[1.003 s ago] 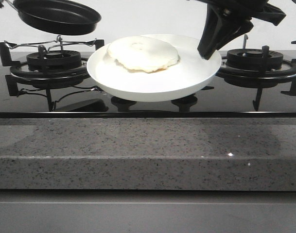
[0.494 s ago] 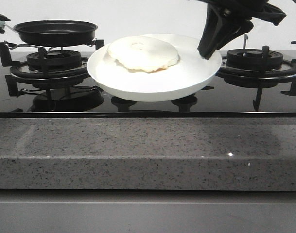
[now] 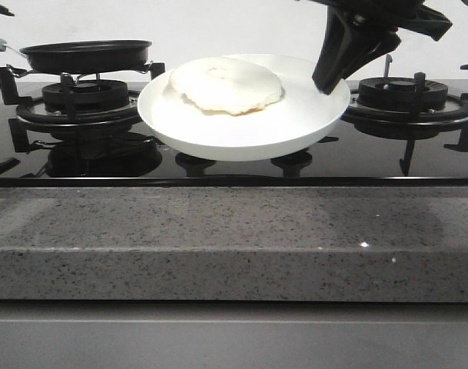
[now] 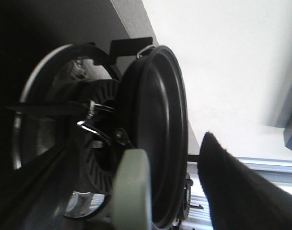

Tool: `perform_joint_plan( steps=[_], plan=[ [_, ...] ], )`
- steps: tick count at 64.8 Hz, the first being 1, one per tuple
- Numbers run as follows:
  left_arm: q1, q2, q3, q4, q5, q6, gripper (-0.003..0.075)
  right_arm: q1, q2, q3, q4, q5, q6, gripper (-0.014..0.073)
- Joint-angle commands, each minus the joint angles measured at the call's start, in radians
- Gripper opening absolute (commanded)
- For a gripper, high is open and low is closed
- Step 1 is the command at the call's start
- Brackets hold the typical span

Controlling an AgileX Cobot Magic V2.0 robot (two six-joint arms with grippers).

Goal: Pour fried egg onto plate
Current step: 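Carry the empty pan back down onto its burner with the left gripper, then open the left gripper and withdraw it from the pan handle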

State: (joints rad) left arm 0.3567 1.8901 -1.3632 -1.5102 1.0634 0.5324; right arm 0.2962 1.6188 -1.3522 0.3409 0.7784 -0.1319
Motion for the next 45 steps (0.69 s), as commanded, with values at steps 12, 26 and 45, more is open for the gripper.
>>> perform_joint_plan(
  steps=[12,26,45],
  plan=[
    [0.091,-0.058,-0.03,-0.029,0.082,0.005,0.0527,0.0,-0.043,-0.029,0.025,-0.051,-0.004,-0.0069],
    [0.162,-0.102,-0.03,-0.026,0.121,0.01,0.0526,0.0,-0.043,-0.029,0.025,-0.051,-0.004,-0.0069],
    [0.101,-0.308,-0.03,0.245,0.022,0.059,0.0526,0.0,-0.043,-0.029,0.025,-0.051,-0.004,-0.0069]
  ],
)
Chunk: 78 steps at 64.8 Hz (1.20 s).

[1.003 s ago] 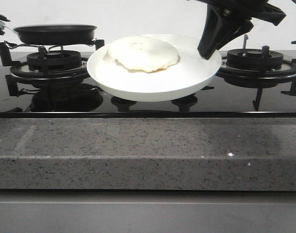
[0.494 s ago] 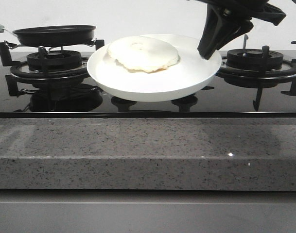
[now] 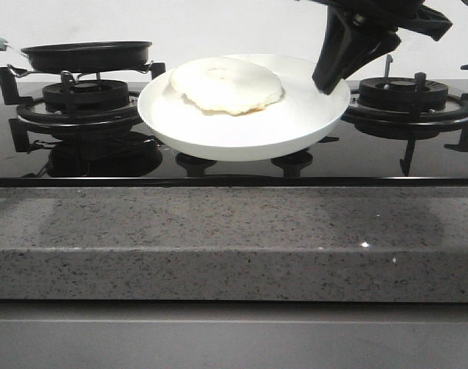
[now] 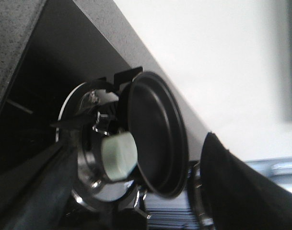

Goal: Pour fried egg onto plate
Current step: 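Open the left gripper and withdraw it from the pan handle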

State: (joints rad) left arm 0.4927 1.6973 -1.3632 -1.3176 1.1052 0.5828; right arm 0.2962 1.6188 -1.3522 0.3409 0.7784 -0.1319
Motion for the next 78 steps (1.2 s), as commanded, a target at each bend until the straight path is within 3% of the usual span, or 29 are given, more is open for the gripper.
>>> perform_joint_plan(
  steps=[1,16,36,42,78],
  plan=[
    [-0.044,-0.128,-0.03,0.08,-0.03,0.007,0.0526,0.0,-0.043,-0.029,0.025,-0.051,-0.004,-0.0069],
    [-0.272,-0.33,-0.028,0.55,-0.127,-0.143,0.0526,0.0,-0.043,-0.029,0.025,-0.051,-0.004,-0.0069],
    [-0.632,-0.554,0.083,1.139,-0.202,-0.501,0.0485,0.0,-0.043,-0.029,0.025,-0.051,-0.004,-0.0069],
    [-0.669,-0.617,0.146,1.169,-0.211,-0.524,0.0484,0.0,-0.043,-0.029,0.025,-0.051,-0.004,-0.0069],
    [-0.666,-1.014,0.495,1.176,-0.274,-0.524,0.0483,0.0,-0.043,-0.029,0.025,-0.051,-0.004,-0.0069]
  ],
)
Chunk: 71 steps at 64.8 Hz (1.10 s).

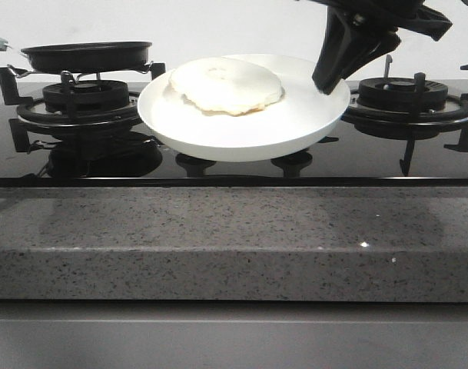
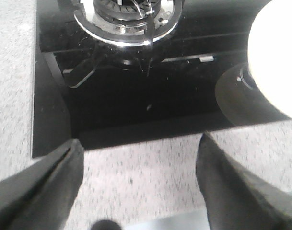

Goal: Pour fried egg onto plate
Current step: 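Open the left gripper and withdraw it from the pan handle, then carry the plate with egg back between the knobs and lower it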

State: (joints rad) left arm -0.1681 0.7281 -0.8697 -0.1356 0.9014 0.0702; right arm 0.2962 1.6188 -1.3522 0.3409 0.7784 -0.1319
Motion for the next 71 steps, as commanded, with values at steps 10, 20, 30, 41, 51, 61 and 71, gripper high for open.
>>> perform_joint_plan(
  steps=[10,20,30,41,51,61,71],
  plan=[
    [-0.006,-0.088,0.026,-0.004,-0.069,-0.011,0.0483,0.0,-0.043,-0.029,0.025,-0.051,-0.004,-0.0069],
    [-0.006,-0.09,0.026,-0.004,-0.062,-0.011,0.0483,0.0,-0.043,-0.029,0.025,-0.051,-0.004,-0.0069],
    [-0.006,-0.09,0.026,-0.004,-0.065,-0.011,0.0483,0.0,-0.044,-0.034,0.025,-0.053,-0.004,-0.0069],
    [-0.006,-0.09,0.026,-0.004,-0.065,-0.011,0.0483,-0.001,-0.043,-0.137,0.026,-0.018,-0.003,-0.0069],
    [-0.006,-0.09,0.026,-0.004,-0.065,-0.011,0.0483,-0.021,0.011,-0.303,0.025,0.059,0.055,-0.0069],
    [-0.006,-0.09,0.026,-0.004,-0.065,-0.011,0.0483,-0.068,0.137,-0.509,0.024,0.165,0.143,-0.0069],
    [-0.006,-0.09,0.026,-0.004,-0.065,-0.011,0.0483,-0.101,0.261,-0.628,0.024,0.238,0.228,-0.0069]
  ],
)
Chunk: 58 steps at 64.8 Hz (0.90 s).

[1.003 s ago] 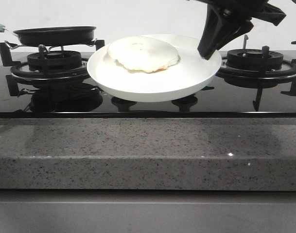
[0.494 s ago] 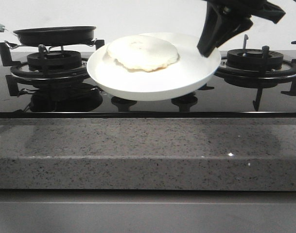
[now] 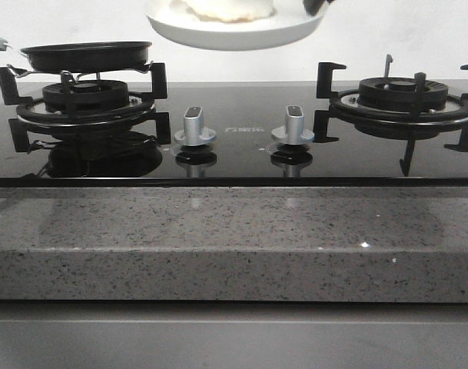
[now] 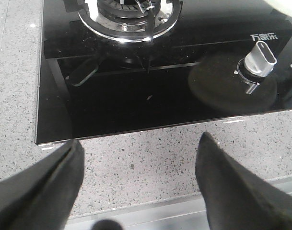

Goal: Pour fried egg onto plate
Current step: 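Carry the plate with egg back between the knobs and lower it, then open the right gripper and lift it away from the plate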

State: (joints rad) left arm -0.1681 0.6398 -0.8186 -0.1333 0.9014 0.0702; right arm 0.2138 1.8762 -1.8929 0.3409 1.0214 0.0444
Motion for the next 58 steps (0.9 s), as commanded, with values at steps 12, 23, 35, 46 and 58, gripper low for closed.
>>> perform_joint_plan(
  steps=[12,23,35,46,58],
  plan=[
    [-0.006,-0.002,-0.025,-0.007,-0.065,-0.011,0.0483,-0.03,0.107,-0.144,0.022,0.012,0.149,-0.0069],
    [-0.006,-0.002,-0.025,-0.007,-0.065,-0.011,0.0483,-0.03,0.152,-0.149,0.022,0.02,0.165,-0.0069],
    [-0.006,-0.002,-0.025,-0.007,-0.065,-0.011,0.0483,-0.03,0.171,-0.149,0.022,0.065,0.165,-0.0042],
    [-0.006,-0.002,-0.025,-0.007,-0.065,-0.011,0.0483,-0.03,0.171,-0.149,0.024,0.075,0.165,0.0165],
    [-0.006,-0.002,-0.025,-0.007,-0.065,-0.011,0.0483,-0.03,0.152,-0.149,0.027,0.072,0.165,0.0314]
  ],
)
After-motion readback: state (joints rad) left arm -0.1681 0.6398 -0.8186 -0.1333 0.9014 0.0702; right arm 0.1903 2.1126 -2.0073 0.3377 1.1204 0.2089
